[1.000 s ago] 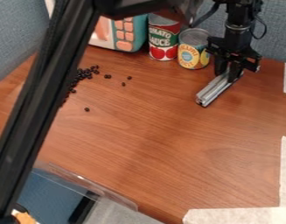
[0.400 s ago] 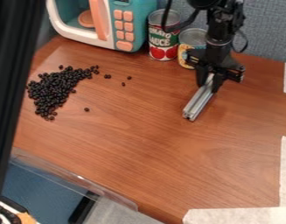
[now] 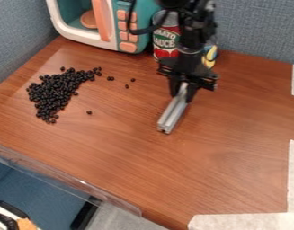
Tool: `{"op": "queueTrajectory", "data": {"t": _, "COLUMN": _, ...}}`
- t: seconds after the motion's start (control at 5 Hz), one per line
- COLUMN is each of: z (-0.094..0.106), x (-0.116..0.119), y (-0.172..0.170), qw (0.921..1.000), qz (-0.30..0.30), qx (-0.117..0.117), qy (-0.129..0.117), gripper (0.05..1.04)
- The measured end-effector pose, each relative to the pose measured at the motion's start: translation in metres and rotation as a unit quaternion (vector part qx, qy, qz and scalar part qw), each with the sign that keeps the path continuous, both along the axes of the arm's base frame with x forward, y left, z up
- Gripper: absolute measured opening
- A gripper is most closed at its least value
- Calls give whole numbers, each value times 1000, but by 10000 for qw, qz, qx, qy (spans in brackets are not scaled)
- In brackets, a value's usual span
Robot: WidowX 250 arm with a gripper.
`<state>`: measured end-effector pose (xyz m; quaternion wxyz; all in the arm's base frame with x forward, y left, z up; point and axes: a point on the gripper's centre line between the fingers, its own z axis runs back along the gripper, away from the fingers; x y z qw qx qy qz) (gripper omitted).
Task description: Sweep into pile
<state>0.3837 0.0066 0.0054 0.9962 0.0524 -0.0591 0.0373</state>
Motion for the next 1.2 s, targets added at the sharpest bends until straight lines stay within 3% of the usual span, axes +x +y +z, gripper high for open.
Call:
{"op": "queueTrajectory", "data": {"t": 0.6, "z": 0, "x": -19, "y": 72, "qw": 9970, "qz": 707, "qx": 228, "qy": -200, "gripper": 339}}
{"op": "queueTrajectory", "data": {"t": 1.2, "z": 1, "x": -52, "y": 145, "qw": 9862, "qz": 1452, "qx": 788, "qy": -140, "gripper": 339}}
